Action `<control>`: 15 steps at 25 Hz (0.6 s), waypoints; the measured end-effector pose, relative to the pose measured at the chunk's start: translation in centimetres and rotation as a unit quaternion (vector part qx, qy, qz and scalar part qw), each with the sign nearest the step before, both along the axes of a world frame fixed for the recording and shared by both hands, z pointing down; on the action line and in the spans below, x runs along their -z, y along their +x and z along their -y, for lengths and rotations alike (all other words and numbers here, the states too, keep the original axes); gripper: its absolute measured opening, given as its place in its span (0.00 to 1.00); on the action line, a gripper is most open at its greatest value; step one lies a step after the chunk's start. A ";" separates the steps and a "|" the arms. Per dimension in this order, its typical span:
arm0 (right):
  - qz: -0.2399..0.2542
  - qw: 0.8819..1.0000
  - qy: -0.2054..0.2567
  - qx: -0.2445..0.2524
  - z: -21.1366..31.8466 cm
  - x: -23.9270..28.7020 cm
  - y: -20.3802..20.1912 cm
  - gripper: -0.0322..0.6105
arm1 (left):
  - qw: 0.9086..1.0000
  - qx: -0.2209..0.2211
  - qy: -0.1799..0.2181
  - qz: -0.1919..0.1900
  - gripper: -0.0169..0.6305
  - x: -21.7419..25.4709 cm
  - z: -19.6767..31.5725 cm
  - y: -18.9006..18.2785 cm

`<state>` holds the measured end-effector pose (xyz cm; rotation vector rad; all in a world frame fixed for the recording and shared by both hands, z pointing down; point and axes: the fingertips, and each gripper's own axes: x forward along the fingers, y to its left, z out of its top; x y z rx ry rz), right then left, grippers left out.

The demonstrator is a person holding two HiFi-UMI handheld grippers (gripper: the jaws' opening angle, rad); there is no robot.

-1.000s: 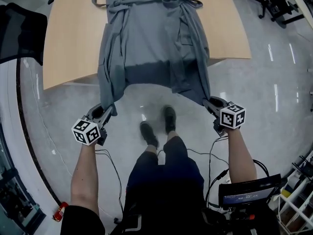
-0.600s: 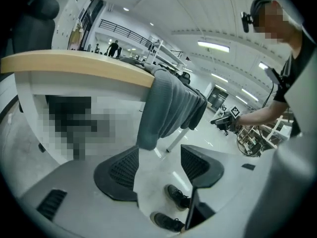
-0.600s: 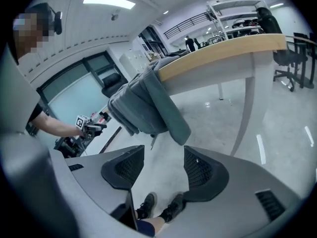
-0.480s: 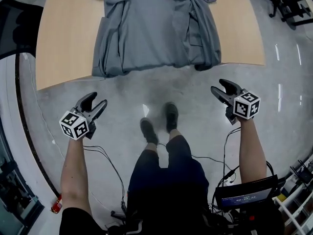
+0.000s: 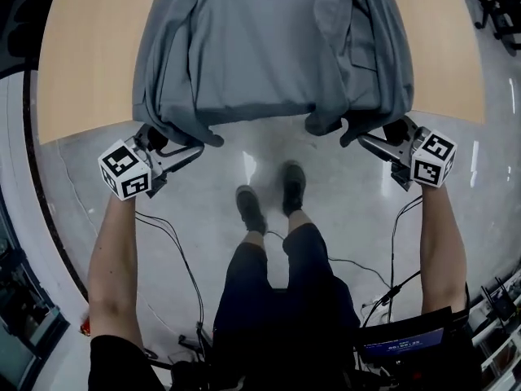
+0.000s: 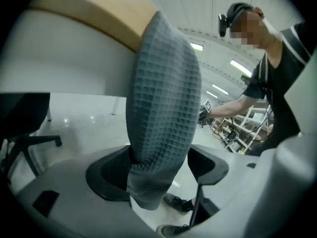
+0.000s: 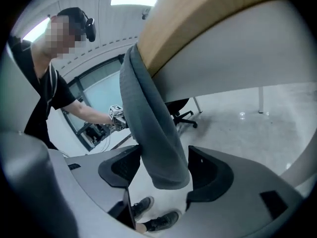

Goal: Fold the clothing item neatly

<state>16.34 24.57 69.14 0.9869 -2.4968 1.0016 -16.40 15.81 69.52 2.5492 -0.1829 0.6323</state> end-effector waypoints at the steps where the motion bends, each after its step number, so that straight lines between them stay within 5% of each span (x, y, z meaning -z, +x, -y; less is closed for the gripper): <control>1: -0.002 1.000 -0.001 0.007 0.2 -0.5 -0.3 0.48 | 1.000 -0.001 -0.002 -0.010 0.53 -0.4 0.2 0.6; 10: 0.007 0.999 0.025 -0.027 2.6 -3.6 -1.6 0.47 | 1.000 0.006 0.015 -0.020 0.52 -4.1 1.0 1.4; 12: 0.011 0.999 0.033 -0.037 2.7 -3.6 -1.9 0.40 | 0.999 0.010 0.019 -0.029 0.37 -4.1 0.9 1.6; 15: 0.018 0.997 0.043 -0.058 2.8 -2.9 -1.9 0.12 | 0.998 0.023 0.032 -0.040 0.14 -3.5 1.4 2.0</control>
